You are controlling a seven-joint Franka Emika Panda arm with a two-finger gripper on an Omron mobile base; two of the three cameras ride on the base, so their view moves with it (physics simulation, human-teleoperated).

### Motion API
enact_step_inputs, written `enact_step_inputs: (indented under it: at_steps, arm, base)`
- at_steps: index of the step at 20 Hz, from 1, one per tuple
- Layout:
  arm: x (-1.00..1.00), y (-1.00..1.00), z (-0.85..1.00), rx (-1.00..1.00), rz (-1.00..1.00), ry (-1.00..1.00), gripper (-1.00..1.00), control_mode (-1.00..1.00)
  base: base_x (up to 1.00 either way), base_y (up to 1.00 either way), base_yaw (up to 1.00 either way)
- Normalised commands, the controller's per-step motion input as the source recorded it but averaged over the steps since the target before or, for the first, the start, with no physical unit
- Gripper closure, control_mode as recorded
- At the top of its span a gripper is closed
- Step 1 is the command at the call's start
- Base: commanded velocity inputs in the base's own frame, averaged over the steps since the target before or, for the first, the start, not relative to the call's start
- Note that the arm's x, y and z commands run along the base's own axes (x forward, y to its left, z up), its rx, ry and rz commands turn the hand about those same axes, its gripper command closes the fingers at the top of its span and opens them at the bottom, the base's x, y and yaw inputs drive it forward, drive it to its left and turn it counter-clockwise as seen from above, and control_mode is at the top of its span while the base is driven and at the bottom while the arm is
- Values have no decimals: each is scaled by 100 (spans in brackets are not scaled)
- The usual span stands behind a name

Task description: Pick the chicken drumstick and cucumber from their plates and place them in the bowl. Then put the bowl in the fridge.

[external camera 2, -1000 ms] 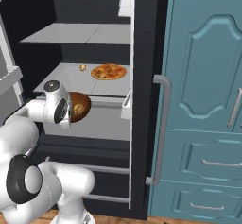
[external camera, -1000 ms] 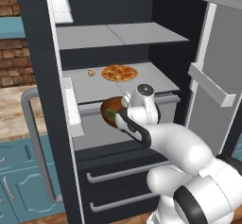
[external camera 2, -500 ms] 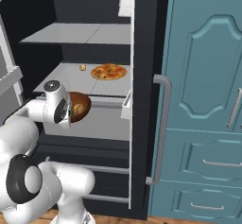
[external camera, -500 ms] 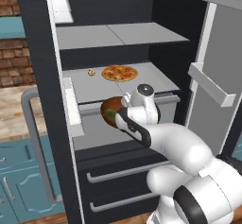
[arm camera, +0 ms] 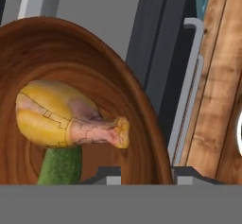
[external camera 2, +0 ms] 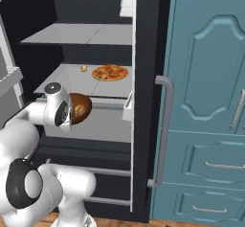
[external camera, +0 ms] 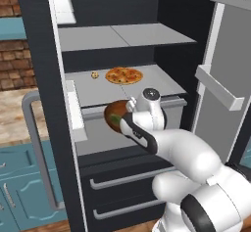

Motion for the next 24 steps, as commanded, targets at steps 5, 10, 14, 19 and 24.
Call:
enact_step_inputs:
  at_steps: [5, 10, 14, 19, 24]
  arm:
    - [-37, -3, 16, 17, -1, -14, 100, -100]
    - [-26, 0, 47, 22, 0, -9, 100, -100]
    - [-24, -3, 51, 8, 0, 0, 100, -100]
    - [-2, 0, 47, -3, 0, -2, 100, -100]
    - [35, 1, 30, -6, 0, -4, 100, -100]
  base:
    - [0, 0, 0]
    - [0, 0, 0]
    - [0, 0, 0]
    - [0, 0, 0]
    - [0, 0, 0]
